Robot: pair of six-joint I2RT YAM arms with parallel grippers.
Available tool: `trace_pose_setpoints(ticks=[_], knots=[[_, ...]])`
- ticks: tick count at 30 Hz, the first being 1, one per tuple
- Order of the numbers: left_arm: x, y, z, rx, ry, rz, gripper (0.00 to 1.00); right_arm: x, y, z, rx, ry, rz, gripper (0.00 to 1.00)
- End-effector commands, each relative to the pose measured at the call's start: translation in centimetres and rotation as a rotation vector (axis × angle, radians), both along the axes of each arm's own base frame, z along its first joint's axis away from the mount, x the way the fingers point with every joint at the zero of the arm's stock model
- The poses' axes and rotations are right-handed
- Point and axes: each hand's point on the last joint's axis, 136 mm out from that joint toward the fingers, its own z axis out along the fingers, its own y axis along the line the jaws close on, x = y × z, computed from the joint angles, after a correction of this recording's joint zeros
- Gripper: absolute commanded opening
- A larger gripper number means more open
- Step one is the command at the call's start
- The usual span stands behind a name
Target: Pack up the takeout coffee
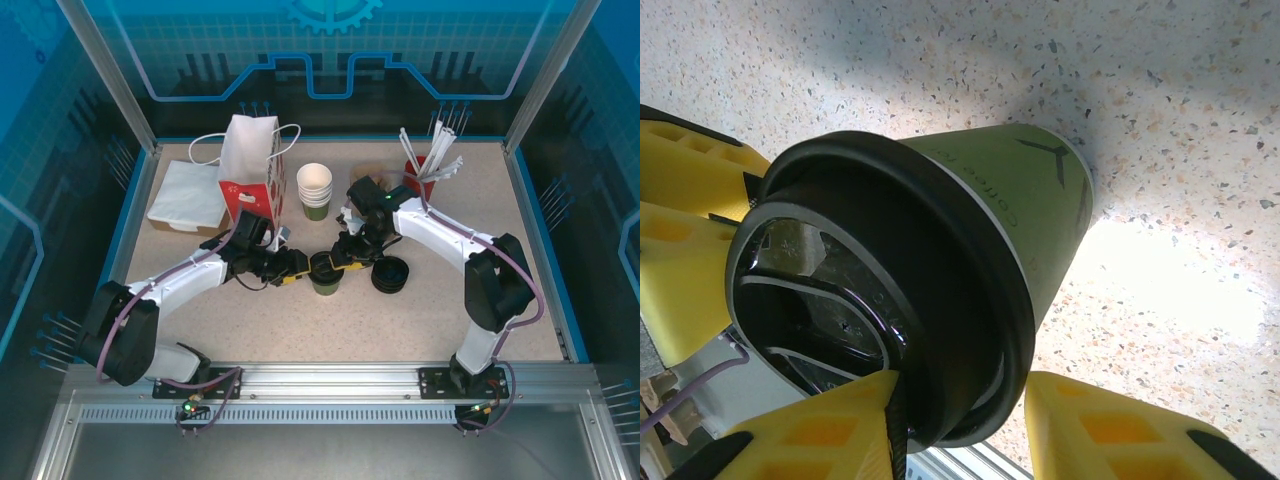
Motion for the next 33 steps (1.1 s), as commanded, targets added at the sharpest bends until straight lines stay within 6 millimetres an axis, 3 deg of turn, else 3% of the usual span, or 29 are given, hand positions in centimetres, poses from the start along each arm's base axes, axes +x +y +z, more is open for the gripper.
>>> trace_pose_setpoints(ticks=[1,8,15,33], knots=[[-6.0,5.0,-7.7,0.298,0.3,0.036,0.41,-2.2,-4.4,-4.7,-0.249,0.105,0.001,0.36],[-3.4,3.4,-4.2,0.231,0.219,0.045,0.48,0.0,-1.0,-1.3,-0.054,0.011,-0.022,0.38],[-2.0,2.5,-1.9,0.18,0.171,0.054,0.54,0.6,-0.1,-0.1,0.001,-0.01,-0.027,0.39],[0.0,0.8,1.4,0.067,0.105,0.076,0.68,-0.1,-1.0,-1.2,-0.058,0.022,-0.014,0.4]])
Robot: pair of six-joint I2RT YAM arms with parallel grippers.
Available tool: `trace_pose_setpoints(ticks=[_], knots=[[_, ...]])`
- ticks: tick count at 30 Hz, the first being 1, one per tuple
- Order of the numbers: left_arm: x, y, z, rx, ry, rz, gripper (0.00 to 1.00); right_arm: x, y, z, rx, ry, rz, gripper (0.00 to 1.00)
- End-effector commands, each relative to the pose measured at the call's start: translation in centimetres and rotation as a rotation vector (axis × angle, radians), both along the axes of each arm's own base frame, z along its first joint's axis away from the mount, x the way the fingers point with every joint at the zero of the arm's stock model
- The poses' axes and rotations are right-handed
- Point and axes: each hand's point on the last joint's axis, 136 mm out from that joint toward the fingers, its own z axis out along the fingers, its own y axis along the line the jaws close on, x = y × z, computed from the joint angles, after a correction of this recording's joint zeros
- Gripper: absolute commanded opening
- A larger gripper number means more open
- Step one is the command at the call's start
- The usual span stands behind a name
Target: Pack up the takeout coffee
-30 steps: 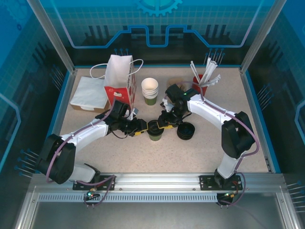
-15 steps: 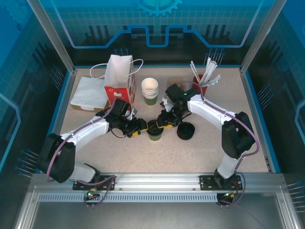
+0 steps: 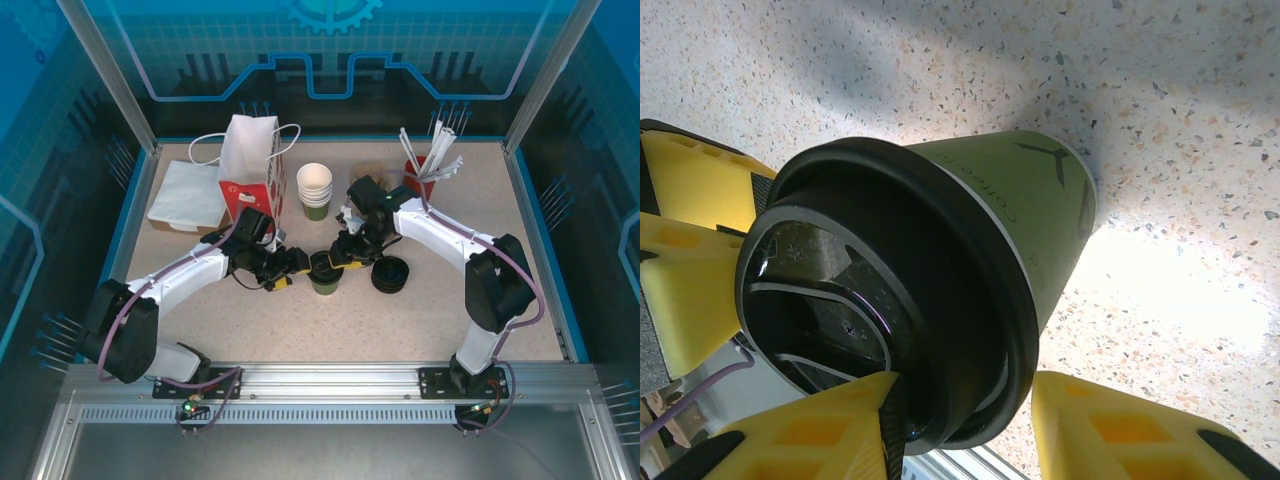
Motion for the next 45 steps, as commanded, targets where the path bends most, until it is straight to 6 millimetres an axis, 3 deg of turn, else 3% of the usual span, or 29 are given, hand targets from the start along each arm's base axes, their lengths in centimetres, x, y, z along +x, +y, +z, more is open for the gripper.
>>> trace_pose_setpoints(ticks=[1,22,33,38,45], knots=[[0.3,-0.2,1.1,-0.007,0.004,0.018,0.68,-0.4,-1.4,-1.7,-0.083,0.039,-0.009,0.4],[1.3,-0.2,3.5,-0.043,-0.067,0.056,0.74,-0.5,-1.2,-1.6,-0.085,0.04,-0.002,0.4],[1.1,0.2,5.3,-0.055,-0.104,0.06,0.75,0.5,-0.2,0.7,-0.007,-0.015,-0.021,0.44],[1.1,1.0,6.3,-0.009,-0.137,0.062,0.77,1.1,-0.8,2.2,-0.031,-0.082,-0.025,0.53],[1.0,2.7,7.5,0.058,-0.212,0.097,0.8,1.0,-2.0,5.6,-0.141,-0.277,0.067,0.82]])
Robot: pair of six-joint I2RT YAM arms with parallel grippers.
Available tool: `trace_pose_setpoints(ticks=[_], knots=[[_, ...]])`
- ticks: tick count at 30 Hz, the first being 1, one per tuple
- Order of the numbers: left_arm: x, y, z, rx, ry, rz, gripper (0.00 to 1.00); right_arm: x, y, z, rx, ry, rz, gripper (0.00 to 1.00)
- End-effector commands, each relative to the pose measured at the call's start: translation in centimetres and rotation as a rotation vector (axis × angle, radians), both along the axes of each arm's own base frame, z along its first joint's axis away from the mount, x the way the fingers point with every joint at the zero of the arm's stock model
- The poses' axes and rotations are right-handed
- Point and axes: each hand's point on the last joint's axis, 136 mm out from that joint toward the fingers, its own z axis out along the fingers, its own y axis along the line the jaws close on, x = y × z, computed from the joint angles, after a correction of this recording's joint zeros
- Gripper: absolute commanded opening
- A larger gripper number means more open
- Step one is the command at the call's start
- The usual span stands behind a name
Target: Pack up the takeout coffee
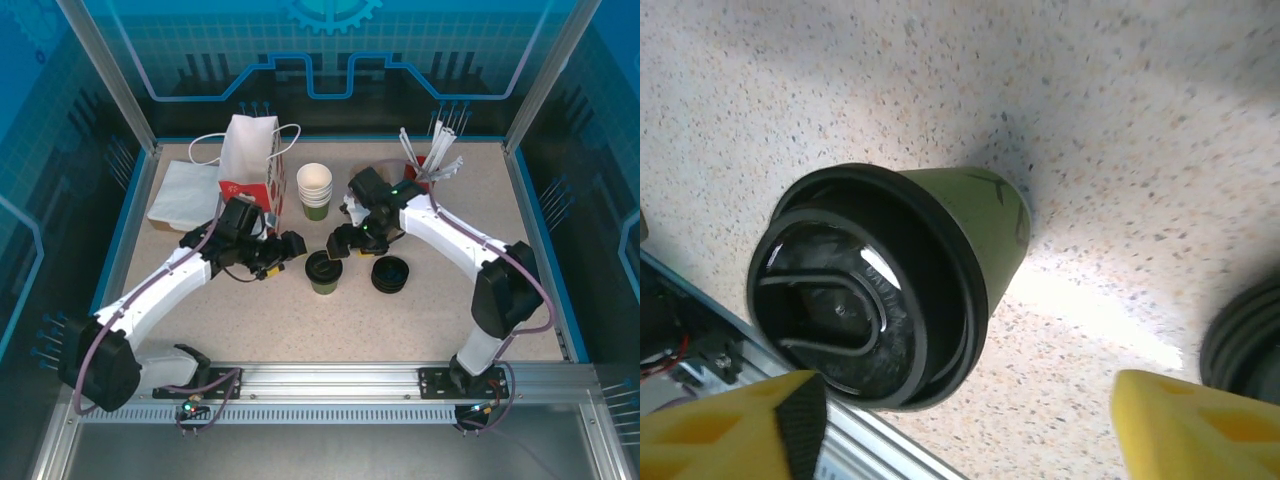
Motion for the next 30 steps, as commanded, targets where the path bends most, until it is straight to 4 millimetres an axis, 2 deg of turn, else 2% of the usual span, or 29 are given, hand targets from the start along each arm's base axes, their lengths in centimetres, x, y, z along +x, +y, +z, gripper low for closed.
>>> trace_pose_setpoints(ticks=[1,2,6,14,19,30], knots=[[0.1,1.7,1.4,0.056,-0.067,0.039,0.81,-0.8,-0.4,2.9,-0.065,-0.121,0.083,0.9],[0.1,2.1,1.5,0.067,-0.08,0.054,0.82,-1.0,-0.2,3.1,-0.077,-0.138,0.106,1.0],[-0.3,3.8,2.0,0.11,-0.128,0.108,0.85,-1.9,0.7,2.9,-0.151,-0.153,0.172,1.0],[-2.1,6.3,1.5,0.159,-0.145,0.161,0.89,-2.3,2.8,0.9,-0.289,-0.129,0.28,1.0],[-2.7,6.9,1.0,0.156,-0.14,0.183,0.9,-2.1,4.2,0.0,-0.293,-0.109,0.318,1.0],[-2.7,7.0,0.7,0.156,-0.132,0.183,0.91,-2.3,5.8,-1.2,-0.275,-0.074,0.356,1.0]])
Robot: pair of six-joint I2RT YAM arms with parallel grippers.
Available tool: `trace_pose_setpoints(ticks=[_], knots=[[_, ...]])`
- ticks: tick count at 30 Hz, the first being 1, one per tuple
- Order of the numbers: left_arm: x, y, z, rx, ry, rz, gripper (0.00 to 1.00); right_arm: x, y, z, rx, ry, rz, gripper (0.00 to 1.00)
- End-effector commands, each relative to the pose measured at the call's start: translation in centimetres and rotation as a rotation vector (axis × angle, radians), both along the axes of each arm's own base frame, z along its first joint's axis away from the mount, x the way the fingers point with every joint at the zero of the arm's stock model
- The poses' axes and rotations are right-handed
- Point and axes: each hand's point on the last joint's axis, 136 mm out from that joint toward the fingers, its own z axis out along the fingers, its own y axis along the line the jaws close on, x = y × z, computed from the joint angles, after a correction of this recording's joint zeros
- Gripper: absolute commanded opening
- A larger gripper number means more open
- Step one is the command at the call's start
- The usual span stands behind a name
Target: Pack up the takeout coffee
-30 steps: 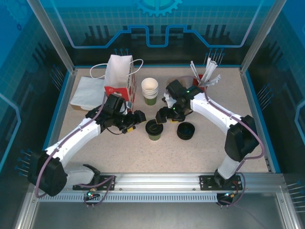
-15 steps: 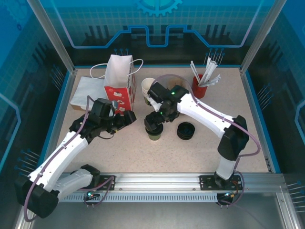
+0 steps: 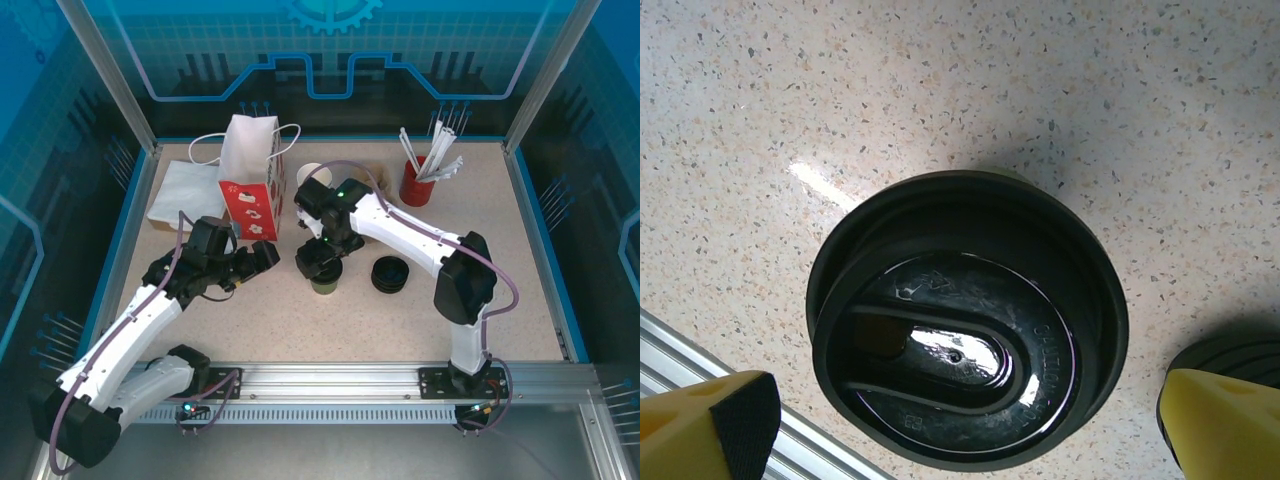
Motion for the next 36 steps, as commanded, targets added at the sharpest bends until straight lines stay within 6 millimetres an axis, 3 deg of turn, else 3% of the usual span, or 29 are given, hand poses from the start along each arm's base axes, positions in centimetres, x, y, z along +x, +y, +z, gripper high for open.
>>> trace_pose_setpoints(ticks=[1,17,29,36], knots=[[-0.1,0.5,-0.4,0.014,0.007,0.011,0.91,-1.0,1.1,-0.1,0.006,0.033,0.044,1.0],[0.0,0.4,-0.5,0.019,0.013,0.002,0.91,-1.1,1.5,-1.8,-0.037,0.067,0.064,1.0],[0.1,0.3,-0.5,0.019,0.015,0.0,0.91,-0.3,1.1,0.8,-0.03,-0.01,0.059,1.0],[-0.1,0.4,-0.8,0.019,0.02,0.0,0.92,-0.5,0.5,0.0,-0.066,0.005,0.06,1.0]])
